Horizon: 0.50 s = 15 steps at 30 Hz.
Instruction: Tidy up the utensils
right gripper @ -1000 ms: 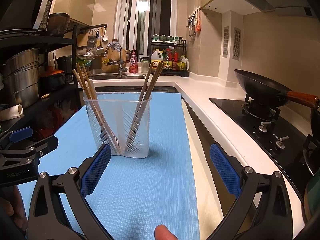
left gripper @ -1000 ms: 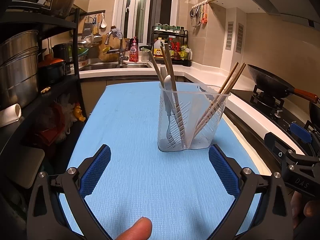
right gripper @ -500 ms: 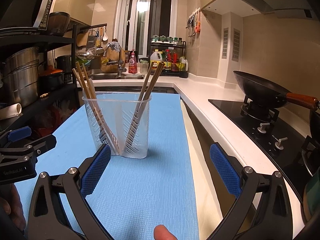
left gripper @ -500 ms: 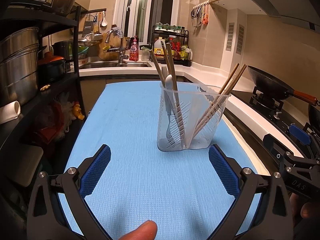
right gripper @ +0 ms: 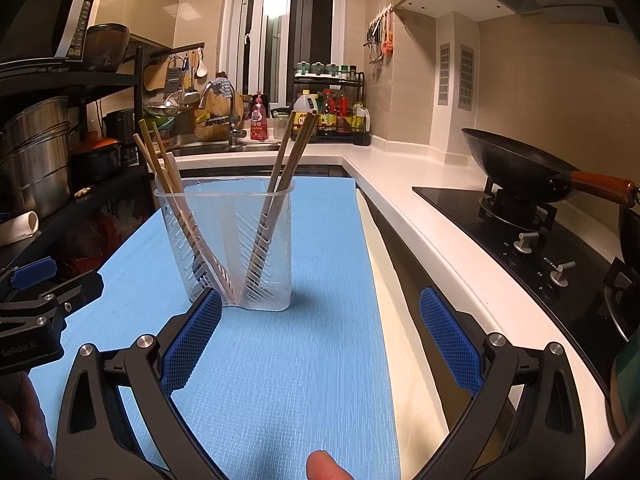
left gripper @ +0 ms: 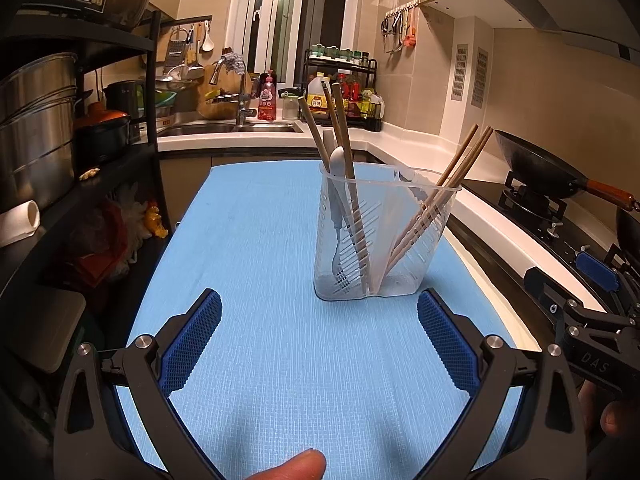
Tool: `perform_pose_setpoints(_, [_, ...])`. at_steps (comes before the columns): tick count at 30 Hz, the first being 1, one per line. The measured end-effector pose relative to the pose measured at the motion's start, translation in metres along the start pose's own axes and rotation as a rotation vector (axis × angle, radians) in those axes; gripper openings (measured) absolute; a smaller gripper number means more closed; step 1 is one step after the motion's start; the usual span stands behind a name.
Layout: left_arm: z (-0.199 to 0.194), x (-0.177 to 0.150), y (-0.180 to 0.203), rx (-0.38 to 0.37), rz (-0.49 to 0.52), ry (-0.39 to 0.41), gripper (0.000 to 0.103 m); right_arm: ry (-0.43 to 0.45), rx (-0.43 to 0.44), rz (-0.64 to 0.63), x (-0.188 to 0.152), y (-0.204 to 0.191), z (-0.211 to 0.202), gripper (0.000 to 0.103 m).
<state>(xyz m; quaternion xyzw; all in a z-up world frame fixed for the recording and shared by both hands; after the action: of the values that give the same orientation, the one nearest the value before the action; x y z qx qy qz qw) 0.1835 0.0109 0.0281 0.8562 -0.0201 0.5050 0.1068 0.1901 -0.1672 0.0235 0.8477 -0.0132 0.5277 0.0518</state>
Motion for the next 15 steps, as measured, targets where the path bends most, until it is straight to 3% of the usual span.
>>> perform_pose_setpoints(15, [0.0037,-0.0016,-0.0026,-0.01,-0.007,-0.008,0.095,-0.028,-0.03,0.003,-0.0029,0.0005,0.0034,0.098])
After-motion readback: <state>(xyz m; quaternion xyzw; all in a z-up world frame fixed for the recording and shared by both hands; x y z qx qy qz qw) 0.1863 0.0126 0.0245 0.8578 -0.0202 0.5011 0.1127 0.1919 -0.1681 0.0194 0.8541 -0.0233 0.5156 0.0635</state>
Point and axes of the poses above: each gripper's, at about its wrist camera, not at the fingertips, and z roughly the way its jaws point, y to its right, x to its top, the point moved 6 cm from there along z, roughly the way its jaws point, and after that the axes turned 7 degrees about -x, right-handed, at the moved point
